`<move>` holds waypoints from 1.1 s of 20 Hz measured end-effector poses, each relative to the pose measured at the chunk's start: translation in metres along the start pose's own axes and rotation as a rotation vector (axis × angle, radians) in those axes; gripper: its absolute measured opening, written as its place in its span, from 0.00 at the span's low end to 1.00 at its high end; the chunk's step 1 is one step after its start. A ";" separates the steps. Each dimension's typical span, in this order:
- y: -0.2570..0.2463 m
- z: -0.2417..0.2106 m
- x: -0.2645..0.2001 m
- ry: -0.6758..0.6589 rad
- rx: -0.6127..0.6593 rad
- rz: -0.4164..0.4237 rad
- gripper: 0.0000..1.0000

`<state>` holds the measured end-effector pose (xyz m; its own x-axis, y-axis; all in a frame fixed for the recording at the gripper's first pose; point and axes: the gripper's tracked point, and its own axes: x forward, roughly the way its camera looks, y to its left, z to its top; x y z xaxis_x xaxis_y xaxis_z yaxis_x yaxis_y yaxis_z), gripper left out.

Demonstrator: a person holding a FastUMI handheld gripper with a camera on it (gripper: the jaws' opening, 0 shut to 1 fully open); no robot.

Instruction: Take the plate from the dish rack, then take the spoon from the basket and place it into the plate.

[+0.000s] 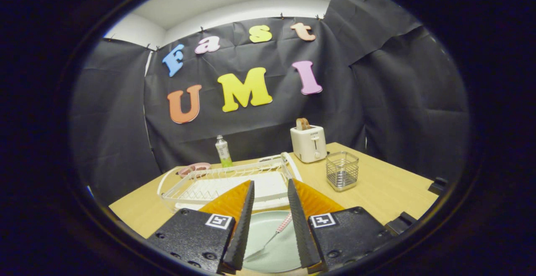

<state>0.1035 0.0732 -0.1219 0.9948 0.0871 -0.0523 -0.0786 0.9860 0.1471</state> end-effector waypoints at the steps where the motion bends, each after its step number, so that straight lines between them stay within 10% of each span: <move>1: -0.001 0.001 -0.002 0.004 -0.007 0.005 0.56; 12: -0.033 0.053 -0.064 -0.072 -0.092 -0.054 1.00; 22: -0.063 0.105 -0.153 -0.098 -0.135 -0.078 1.00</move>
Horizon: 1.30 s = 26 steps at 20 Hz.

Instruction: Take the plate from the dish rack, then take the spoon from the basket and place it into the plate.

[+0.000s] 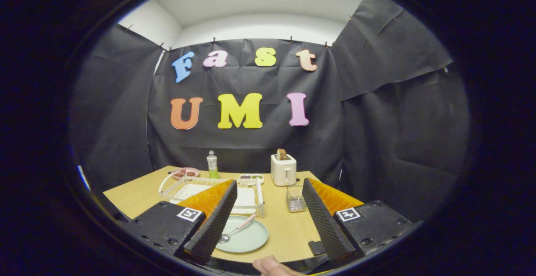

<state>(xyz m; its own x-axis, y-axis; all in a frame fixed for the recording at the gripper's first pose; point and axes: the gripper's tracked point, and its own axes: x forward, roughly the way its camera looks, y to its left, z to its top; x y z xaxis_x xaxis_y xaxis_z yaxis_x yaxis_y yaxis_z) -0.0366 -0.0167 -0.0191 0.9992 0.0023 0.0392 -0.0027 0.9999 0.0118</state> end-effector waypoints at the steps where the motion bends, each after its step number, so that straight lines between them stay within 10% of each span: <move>1: -0.002 0.001 -0.006 0.012 0.009 0.006 1.00; 26: 0.011 -0.001 -0.022 0.028 -0.024 0.085 1.00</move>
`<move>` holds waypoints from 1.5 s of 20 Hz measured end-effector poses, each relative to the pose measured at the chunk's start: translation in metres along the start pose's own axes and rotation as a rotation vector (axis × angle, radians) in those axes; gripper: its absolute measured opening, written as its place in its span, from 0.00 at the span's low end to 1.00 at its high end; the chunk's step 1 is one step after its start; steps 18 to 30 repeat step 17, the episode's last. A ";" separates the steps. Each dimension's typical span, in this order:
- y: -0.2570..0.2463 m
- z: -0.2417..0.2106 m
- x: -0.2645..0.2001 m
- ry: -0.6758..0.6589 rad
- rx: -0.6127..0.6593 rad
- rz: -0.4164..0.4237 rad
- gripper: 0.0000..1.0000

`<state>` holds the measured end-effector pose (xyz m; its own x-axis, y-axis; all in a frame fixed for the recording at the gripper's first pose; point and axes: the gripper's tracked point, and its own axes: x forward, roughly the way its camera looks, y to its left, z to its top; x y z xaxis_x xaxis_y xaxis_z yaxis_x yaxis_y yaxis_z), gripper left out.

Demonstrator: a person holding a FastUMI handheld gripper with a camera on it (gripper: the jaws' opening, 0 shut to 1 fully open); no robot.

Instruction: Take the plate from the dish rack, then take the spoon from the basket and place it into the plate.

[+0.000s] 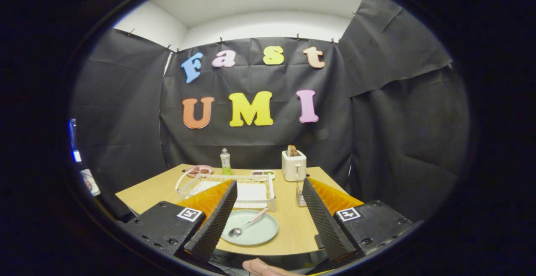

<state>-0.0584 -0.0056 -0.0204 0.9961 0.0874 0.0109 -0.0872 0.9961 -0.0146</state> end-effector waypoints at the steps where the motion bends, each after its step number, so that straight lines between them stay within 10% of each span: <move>1: 0.000 0.000 -0.001 -0.004 -0.003 0.002 1.00; 30: -0.002 -0.001 -0.009 -0.015 -0.015 -0.001 1.00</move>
